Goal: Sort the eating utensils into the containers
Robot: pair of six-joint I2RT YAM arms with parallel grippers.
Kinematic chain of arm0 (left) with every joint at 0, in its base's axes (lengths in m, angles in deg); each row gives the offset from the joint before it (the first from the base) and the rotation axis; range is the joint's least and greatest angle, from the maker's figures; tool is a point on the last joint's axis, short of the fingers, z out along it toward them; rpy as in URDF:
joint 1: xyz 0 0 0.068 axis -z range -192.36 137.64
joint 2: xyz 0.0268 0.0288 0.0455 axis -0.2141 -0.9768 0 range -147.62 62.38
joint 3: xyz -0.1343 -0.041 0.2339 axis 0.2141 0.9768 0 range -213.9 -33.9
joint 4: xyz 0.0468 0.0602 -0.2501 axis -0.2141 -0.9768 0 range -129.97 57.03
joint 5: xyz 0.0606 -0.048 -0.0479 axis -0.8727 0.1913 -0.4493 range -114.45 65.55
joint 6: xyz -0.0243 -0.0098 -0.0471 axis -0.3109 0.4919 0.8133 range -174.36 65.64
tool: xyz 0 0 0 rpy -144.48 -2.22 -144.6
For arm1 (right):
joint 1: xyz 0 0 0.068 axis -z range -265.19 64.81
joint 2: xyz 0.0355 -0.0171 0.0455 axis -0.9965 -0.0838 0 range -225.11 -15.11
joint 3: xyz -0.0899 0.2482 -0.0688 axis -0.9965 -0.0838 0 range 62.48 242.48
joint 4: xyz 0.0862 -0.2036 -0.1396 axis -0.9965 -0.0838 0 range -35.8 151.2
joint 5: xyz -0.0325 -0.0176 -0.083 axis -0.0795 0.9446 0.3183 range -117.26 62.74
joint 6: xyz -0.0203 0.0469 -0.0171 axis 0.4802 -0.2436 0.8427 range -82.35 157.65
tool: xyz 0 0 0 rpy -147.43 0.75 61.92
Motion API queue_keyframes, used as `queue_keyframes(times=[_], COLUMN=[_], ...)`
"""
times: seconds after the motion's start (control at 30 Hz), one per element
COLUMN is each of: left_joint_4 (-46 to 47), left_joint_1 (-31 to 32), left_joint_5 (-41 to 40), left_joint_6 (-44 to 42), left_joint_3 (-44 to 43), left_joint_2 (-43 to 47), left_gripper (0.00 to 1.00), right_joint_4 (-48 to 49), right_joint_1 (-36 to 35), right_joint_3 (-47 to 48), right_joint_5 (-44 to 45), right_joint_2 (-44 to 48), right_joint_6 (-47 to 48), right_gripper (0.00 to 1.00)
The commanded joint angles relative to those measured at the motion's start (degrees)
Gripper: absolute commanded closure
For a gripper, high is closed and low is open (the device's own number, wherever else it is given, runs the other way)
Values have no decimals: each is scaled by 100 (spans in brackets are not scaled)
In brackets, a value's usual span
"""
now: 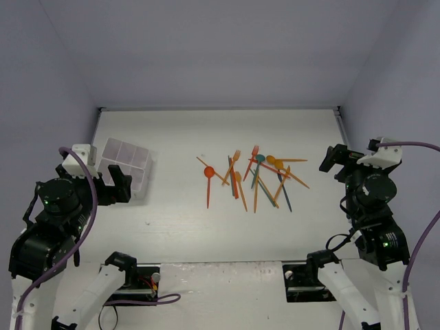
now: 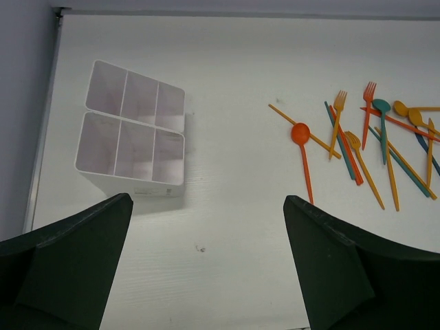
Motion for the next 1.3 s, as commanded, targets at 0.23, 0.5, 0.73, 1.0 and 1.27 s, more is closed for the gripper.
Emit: queue_keyframes(times=[0.23,0.5,0.73,1.0,1.27], left_joint_4=[161,126,147,336,749], left_joint_1=[28,42,500,1410,1801], left_joint_5=[971,1392,1314,331,-198], left_joint_6=[152,512,1079,1848,2247], left_joint_3=[-399,-803,-1056,-1170,-1216], left_joint_2=[-776,-1573,-2634,-3955,-5457], left_gripper=[9,9,9,9,10], right_joint_4=[466,412,371,353,327], right_joint_1=[-53,-52,-55,-55,-55], right_joint_3=[-108,-293,-469,-686,-875], right_joint_5=[-226,-228,-216,-291,-461], right_joint_2=[-32,55,93,176,375], right_joint_6=[8,-47,-108,-192,-292], right_gripper=[0,0,0,0,0])
